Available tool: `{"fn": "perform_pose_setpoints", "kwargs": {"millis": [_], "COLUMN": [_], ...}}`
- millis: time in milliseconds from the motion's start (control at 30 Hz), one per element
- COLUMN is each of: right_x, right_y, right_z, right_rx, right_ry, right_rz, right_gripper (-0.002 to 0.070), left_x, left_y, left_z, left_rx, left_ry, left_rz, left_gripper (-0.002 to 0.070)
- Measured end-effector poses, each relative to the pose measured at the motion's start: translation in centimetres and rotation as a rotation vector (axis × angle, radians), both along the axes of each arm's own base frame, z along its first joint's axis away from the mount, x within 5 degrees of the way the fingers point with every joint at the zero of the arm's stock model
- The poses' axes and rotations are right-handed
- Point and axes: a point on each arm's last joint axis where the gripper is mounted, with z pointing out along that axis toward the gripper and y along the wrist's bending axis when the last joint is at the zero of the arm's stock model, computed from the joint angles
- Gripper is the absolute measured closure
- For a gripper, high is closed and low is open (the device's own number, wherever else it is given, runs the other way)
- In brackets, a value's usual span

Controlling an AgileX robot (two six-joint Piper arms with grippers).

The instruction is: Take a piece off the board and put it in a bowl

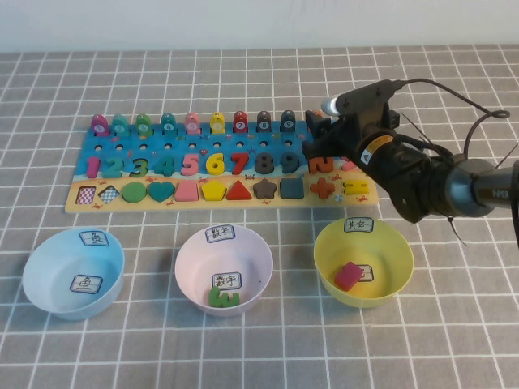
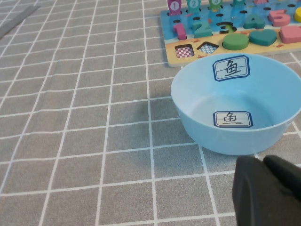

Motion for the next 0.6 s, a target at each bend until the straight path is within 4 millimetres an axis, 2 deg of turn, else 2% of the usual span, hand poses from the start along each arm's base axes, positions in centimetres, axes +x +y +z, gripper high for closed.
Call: {"fn": "perform_pose_setpoints", "kwargs": {"millis": [300,600], "right_x": [1.0,1.6], "right_y": [0.3,0.4], "right_z": [1.0,0.6], "right_rx": [0.012,0.011], "right_ry": [-0.008,0.034], "right_rz": [-0.014,-0.035], "right_gripper": [0.027,0.027], "left_x": [0.0,0.0], "left_y": [0.0,0.0], "left_z": [0.0,0.0], "left_rx": [0.0,0.0], "left_ry": [0.0,0.0], "left_rz": [0.0,0.0], "left_gripper": [0.0675,0.0675]}}
